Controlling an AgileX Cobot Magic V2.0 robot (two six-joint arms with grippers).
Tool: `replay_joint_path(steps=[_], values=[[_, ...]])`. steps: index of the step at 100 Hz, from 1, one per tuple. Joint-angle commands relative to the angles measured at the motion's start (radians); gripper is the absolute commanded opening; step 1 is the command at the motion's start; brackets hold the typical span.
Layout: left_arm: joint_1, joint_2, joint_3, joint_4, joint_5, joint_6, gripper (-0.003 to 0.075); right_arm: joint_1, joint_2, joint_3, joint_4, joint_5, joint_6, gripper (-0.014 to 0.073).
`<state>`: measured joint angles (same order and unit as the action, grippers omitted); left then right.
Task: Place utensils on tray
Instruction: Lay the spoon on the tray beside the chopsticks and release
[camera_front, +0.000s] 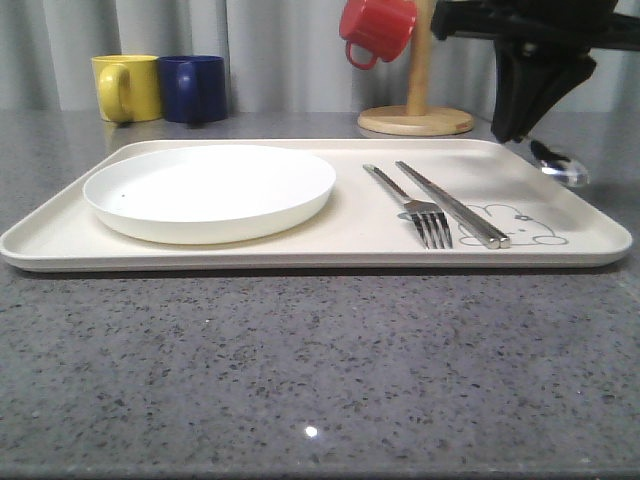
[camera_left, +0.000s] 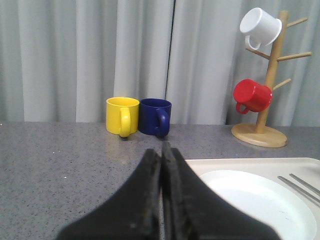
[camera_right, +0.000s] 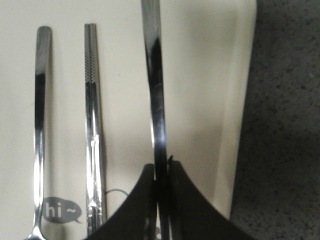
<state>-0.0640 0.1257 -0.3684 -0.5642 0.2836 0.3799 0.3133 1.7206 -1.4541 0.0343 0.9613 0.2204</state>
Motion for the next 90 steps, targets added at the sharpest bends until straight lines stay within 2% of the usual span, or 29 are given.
replay_joint_path(steps=[1, 21, 28, 48, 62, 90], values=[[0.004, 0.011, -0.026, -0.01, -0.064, 0.0, -0.0019, 0.006, -0.02, -0.025, -0.014, -0.04, 0.009, -0.0057], [0.004, 0.011, -0.026, -0.01, -0.064, 0.0, -0.0019, 0.009, 0.018, -0.025, -0.01, -0.039, 0.019, -0.0053], [0.004, 0.011, -0.026, -0.01, -0.064, 0.0, -0.0019, 0.009, 0.018, -0.025, -0.01, -0.04, 0.02, -0.0027], [0.004, 0.011, -0.026, -0.01, -0.064, 0.0, -0.0019, 0.009, 0.018, -0.025, -0.01, -0.039, 0.02, 0.0165], [0.004, 0.011, -0.026, -0.01, -0.064, 0.0, -0.0019, 0.009, 0.018, -0.025, -0.01, -0.037, 0.02, 0.0239], [0.004, 0.011, -0.026, -0.01, -0.064, 0.0, -0.0019, -0.008, -0.05, -0.025, -0.068, -0.107, 0.003, 0.0248]])
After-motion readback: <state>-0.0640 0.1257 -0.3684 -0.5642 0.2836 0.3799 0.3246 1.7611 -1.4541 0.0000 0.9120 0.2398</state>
